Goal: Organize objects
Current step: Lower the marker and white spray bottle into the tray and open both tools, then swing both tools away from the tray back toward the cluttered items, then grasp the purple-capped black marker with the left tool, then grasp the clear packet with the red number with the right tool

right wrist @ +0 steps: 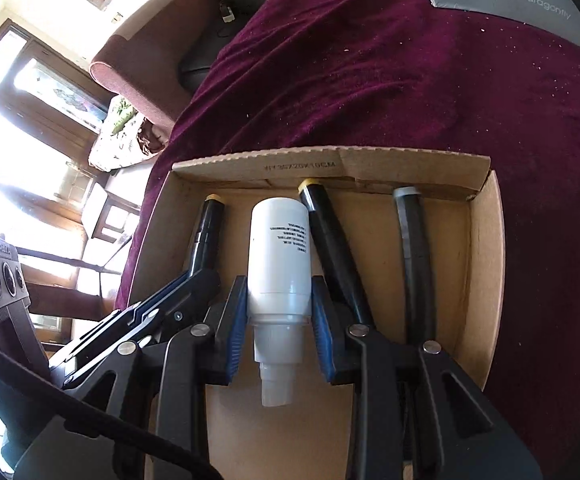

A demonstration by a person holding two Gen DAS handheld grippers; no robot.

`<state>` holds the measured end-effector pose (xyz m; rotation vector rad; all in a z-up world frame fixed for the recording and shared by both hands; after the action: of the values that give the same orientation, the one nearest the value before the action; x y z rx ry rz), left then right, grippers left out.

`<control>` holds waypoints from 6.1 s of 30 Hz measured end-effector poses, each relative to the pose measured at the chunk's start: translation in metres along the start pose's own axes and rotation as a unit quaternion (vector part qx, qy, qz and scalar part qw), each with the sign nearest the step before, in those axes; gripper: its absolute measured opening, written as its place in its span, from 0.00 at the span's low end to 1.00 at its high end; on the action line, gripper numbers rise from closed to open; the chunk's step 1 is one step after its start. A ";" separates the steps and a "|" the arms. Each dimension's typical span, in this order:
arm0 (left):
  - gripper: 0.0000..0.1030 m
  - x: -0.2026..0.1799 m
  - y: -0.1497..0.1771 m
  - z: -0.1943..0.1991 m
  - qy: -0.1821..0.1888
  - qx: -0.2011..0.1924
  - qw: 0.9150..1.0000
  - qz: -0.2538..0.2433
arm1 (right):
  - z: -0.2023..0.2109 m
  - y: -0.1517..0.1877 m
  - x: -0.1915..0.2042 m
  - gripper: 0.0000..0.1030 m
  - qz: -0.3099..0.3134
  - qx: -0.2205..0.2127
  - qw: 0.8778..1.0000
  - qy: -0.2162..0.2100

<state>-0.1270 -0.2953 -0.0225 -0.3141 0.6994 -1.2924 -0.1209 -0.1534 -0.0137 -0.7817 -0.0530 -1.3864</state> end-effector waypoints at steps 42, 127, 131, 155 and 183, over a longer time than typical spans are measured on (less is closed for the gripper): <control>0.41 -0.025 0.003 0.109 0.090 -0.058 0.992 0.072 | 0.096 0.020 0.018 0.42 0.056 -0.078 0.995 -0.011; 0.12 -0.309 0.042 -0.075 -0.002 0.001 0.976 -0.216 | 0.283 0.043 -0.312 0.83 -0.117 -0.189 0.973 0.065; 0.12 -0.294 0.043 -0.036 0.066 -0.003 0.985 -0.161 | 0.283 0.044 -0.306 0.83 -0.109 -0.183 0.975 0.067; 0.12 -0.198 0.096 0.087 0.174 -0.059 0.979 -0.085 | 0.219 -0.014 -0.228 0.83 -0.054 -0.108 0.991 0.051; 0.13 -0.111 0.089 0.110 0.179 -0.094 0.979 -0.011 | 0.090 -0.028 -0.175 0.25 0.000 -0.041 0.958 0.283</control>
<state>-0.0014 -0.1840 0.0426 -0.2430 1.1317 -1.3203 -0.1485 0.0436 -0.0154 -0.4269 0.4548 -1.5746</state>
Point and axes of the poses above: each gripper's, at about its wrist camera, not at the fingertips, and z roughly against the way its jaws point, x to its left, y to its underside, the point moved 4 cm from there along -z, roughly the way its jaws point, and after that the axes turned 10 degrees about -x, right-handed, at the moved point
